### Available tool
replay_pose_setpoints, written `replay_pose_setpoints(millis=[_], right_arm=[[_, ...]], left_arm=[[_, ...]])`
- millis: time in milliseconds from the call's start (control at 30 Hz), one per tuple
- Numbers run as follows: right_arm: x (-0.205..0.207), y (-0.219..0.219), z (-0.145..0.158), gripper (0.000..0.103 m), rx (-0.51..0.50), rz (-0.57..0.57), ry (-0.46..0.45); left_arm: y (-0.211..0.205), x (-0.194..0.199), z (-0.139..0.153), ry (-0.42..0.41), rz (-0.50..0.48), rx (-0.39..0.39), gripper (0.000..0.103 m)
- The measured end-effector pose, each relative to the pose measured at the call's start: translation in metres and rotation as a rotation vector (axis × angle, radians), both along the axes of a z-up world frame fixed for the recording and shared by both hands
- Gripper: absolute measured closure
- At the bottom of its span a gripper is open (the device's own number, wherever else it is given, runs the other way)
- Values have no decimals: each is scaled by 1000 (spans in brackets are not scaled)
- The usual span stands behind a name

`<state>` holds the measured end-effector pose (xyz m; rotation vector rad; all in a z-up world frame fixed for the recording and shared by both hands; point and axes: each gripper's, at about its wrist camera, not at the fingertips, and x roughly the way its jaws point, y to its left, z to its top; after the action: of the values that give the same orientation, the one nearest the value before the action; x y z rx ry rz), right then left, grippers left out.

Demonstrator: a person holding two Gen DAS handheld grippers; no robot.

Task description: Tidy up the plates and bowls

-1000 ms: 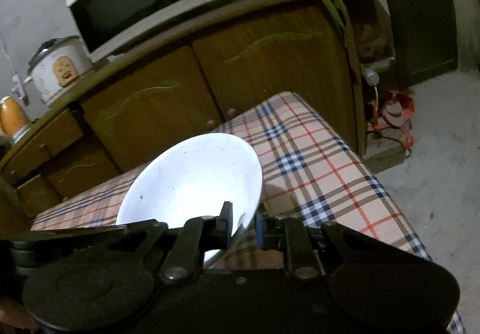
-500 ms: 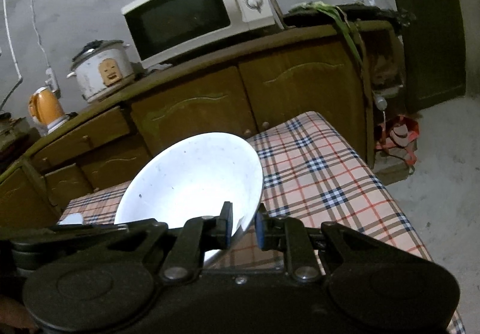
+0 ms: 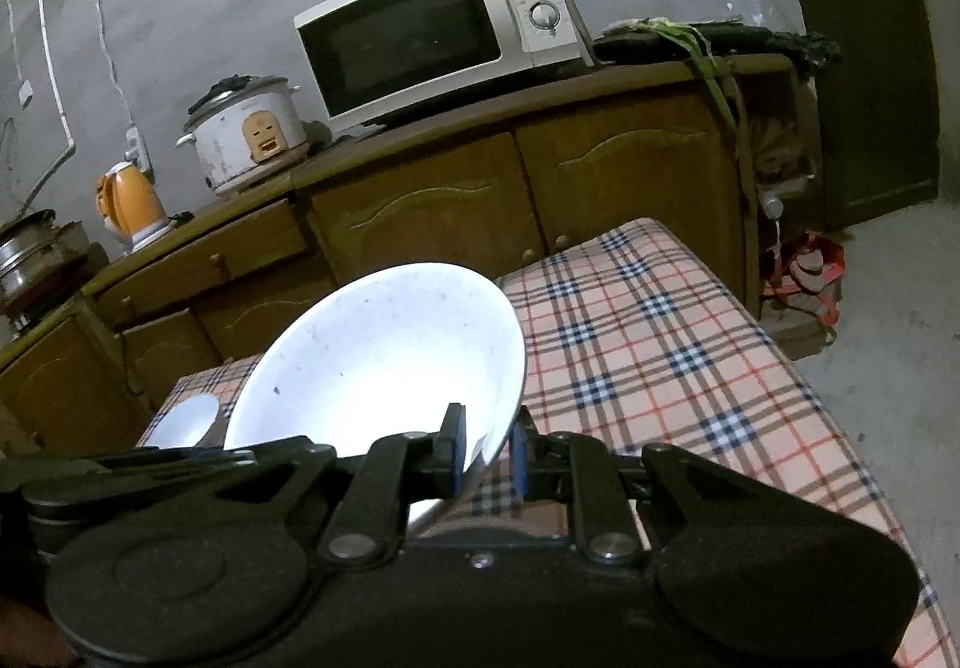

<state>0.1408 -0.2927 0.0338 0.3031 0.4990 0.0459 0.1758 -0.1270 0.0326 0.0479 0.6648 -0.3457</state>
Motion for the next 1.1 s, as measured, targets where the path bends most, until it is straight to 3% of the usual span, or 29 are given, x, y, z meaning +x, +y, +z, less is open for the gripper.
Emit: replay_pose_setpoints(millis=[1100], right_arm=[[-28,23,-61,83,6,19,133]], left_arm=[[22,-28,-63,121,11,27,80]])
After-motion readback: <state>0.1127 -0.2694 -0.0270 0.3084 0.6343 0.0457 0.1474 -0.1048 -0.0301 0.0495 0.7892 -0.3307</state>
